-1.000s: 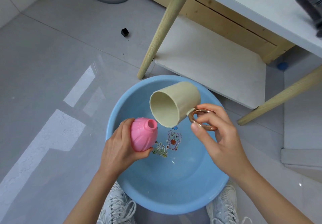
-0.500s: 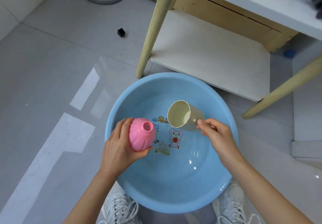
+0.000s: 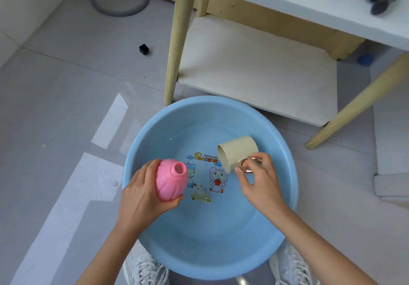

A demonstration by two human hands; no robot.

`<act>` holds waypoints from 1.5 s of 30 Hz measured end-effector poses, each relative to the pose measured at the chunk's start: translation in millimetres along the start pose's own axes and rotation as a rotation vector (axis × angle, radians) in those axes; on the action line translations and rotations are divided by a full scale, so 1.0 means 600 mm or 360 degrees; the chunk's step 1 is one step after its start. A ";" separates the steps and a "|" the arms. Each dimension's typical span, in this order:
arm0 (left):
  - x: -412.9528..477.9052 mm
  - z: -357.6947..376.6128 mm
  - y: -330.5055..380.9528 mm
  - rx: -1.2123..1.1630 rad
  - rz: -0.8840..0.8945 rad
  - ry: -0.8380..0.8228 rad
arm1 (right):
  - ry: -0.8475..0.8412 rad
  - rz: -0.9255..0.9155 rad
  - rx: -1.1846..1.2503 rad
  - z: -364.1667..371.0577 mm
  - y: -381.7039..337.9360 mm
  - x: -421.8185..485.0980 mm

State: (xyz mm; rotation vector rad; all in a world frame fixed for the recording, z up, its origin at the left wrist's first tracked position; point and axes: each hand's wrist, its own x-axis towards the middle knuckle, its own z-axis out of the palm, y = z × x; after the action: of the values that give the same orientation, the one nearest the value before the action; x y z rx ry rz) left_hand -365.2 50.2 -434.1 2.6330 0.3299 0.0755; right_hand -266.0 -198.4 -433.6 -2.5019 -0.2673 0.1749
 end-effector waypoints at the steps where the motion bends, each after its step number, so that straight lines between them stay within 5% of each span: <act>1: 0.001 0.002 0.000 0.0005 -0.0005 0.0005 | 0.0001 -0.0030 -0.0040 0.004 0.006 0.003; 11: 0.002 0.004 0.000 0.0034 -0.0002 -0.0010 | -0.0049 -0.0025 -0.0221 0.044 0.018 0.022; 21: 0.000 0.001 0.001 -0.0017 -0.0029 0.0032 | -0.0017 0.0132 0.0029 -0.004 -0.001 0.039; 32: -0.001 -0.002 0.002 -0.0056 -0.0052 0.0034 | -0.0257 0.0833 0.1486 -0.109 -0.058 0.022; 37: -0.002 -0.003 0.000 -0.0081 -0.0052 0.0044 | -0.0398 0.0702 0.1696 -0.129 -0.091 0.000; 45: -0.003 -0.002 -0.003 -0.0125 -0.0056 0.0038 | -0.0510 0.0271 0.1129 -0.127 -0.145 -0.005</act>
State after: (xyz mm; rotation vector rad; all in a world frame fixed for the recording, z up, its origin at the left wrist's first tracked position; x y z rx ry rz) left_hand -367.4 51.7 -433.9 2.5495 0.3733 0.1062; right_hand -268.0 -172.8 -321.0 -1.7801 -0.0922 0.6258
